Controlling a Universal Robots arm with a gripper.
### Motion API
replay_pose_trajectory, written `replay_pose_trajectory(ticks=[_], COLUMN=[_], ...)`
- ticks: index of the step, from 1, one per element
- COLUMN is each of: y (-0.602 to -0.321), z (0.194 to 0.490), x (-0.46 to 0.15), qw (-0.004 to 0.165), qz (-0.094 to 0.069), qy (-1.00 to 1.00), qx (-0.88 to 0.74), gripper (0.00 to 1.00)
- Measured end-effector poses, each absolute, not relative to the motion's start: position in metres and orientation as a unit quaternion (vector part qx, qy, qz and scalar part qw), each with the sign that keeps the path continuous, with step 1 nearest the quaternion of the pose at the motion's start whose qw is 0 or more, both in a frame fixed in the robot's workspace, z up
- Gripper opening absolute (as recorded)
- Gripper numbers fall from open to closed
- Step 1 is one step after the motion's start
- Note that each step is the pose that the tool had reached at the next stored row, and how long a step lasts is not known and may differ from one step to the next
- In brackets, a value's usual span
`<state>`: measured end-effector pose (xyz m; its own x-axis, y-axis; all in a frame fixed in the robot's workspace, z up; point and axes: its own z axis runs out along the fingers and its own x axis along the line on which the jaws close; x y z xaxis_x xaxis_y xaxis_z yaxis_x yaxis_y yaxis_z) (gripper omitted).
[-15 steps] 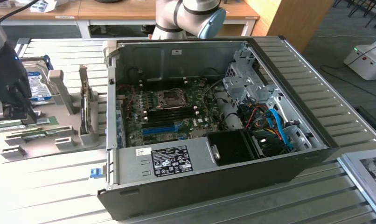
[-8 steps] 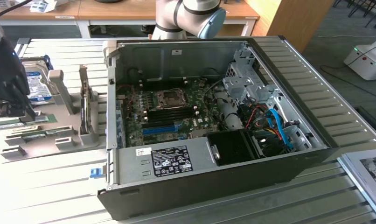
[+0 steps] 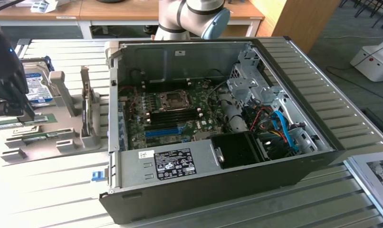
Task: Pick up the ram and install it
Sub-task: 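Pick up the ram and move it above insertion slot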
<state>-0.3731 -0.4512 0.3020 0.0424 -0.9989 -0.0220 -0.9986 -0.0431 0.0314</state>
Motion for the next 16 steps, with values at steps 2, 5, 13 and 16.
replay_pose_trajectory(ticks=[2,5,13,16], y=[-0.451,-0.451,-0.451,-0.451], z=[0.304,0.306,0.315,0.318], x=[-0.373,-0.373,-0.373,-0.373], qw=[0.004,0.004,0.004,0.004], qz=[-0.019,-0.019,-0.019,-0.019], qy=[-0.692,-0.692,-0.692,-0.692], qx=[0.722,0.722,0.722,0.722], gripper=[0.12,0.12,0.12,0.12])
